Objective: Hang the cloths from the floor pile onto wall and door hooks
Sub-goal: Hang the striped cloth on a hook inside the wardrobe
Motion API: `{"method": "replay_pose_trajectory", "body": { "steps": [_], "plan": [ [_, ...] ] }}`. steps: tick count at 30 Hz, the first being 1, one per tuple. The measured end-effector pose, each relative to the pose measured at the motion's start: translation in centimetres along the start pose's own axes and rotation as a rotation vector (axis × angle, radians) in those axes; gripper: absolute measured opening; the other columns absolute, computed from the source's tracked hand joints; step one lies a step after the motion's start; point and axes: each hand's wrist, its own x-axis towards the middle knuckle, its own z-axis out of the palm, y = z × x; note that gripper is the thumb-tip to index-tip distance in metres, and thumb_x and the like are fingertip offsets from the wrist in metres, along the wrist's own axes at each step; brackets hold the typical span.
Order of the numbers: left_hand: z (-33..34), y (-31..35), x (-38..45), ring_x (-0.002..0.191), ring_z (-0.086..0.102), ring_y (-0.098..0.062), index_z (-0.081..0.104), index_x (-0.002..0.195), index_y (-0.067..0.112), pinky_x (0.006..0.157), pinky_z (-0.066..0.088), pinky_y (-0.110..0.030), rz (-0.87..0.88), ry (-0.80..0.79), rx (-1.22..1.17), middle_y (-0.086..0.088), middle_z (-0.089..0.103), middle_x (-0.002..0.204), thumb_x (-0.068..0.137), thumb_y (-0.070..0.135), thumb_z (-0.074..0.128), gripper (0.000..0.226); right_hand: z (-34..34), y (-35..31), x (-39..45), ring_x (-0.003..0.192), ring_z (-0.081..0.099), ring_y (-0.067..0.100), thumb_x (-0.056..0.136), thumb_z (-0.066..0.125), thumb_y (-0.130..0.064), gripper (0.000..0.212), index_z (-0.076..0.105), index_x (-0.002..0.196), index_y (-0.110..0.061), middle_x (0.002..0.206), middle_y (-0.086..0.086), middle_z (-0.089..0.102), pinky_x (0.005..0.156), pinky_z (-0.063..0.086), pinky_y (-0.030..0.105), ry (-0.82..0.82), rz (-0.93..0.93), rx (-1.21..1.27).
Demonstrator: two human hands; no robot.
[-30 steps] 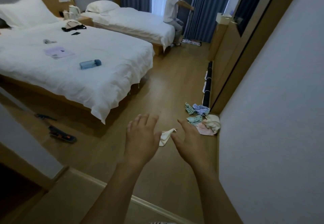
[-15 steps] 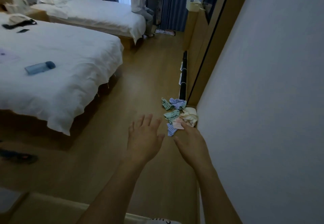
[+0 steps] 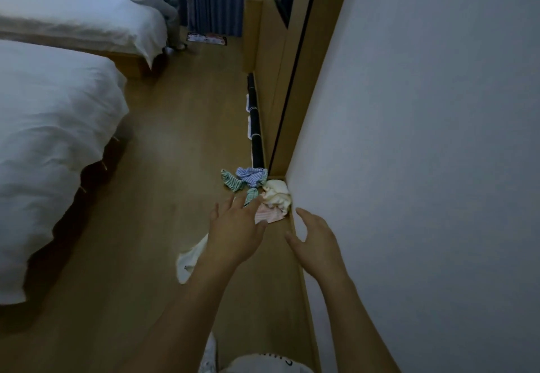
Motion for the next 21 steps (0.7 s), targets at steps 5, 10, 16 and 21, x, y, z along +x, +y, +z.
{"method": "replay_pose_trajectory", "body": {
  "steps": [5, 10, 16, 21],
  "plan": [
    [-0.7, -2.2, 7.4, 0.145, 0.02, -0.022, 0.03, 0.148, 0.038, 0.117, 0.016, -0.045, 0.048, -0.002, -0.018, 0.003, 0.026, 0.157, 0.095, 0.048, 0.046, 0.056, 0.7, -2.1, 5.8, 0.128, 0.043, 0.021, 0.094, 0.056, -0.031, 0.051, 0.041, 0.143, -0.026, 0.141, 0.004, 0.045, 0.101, 0.035, 0.03, 0.028, 0.044, 0.017],
    [0.2, -4.3, 11.6, 0.143, 0.023, -0.022, 0.03, 0.149, 0.037, 0.116, 0.02, -0.044, 0.052, -0.039, -0.024, 0.003, 0.028, 0.156, 0.095, 0.046, 0.047, 0.057, 2.0, -2.5, 9.9, 0.124, 0.046, 0.022, 0.095, 0.054, -0.031, 0.045, 0.046, 0.139, -0.027, 0.138, 0.006, 0.048, 0.098, 0.037, 0.03, 0.019, 0.082, 0.012],
    [1.1, -6.4, 17.1, 0.141, 0.028, -0.024, 0.032, 0.147, 0.034, 0.114, 0.024, -0.045, 0.004, -0.073, -0.019, 0.001, 0.031, 0.155, 0.094, 0.046, 0.05, 0.057, 3.2, -1.9, 15.7, 0.125, 0.046, 0.023, 0.093, 0.057, -0.03, 0.049, 0.046, 0.14, -0.026, 0.136, 0.007, 0.049, 0.1, 0.037, 0.031, -0.02, 0.103, 0.008],
    [2.9, -7.7, 22.2, 0.139, 0.03, -0.025, 0.031, 0.148, 0.033, 0.113, 0.022, -0.045, -0.073, -0.111, -0.005, -0.001, 0.033, 0.153, 0.093, 0.045, 0.051, 0.06, 4.4, -0.5, 22.7, 0.128, 0.044, 0.023, 0.091, 0.06, -0.032, 0.053, 0.043, 0.142, -0.026, 0.14, 0.008, 0.047, 0.103, 0.036, 0.032, -0.103, 0.128, 0.016]
  ]
}}
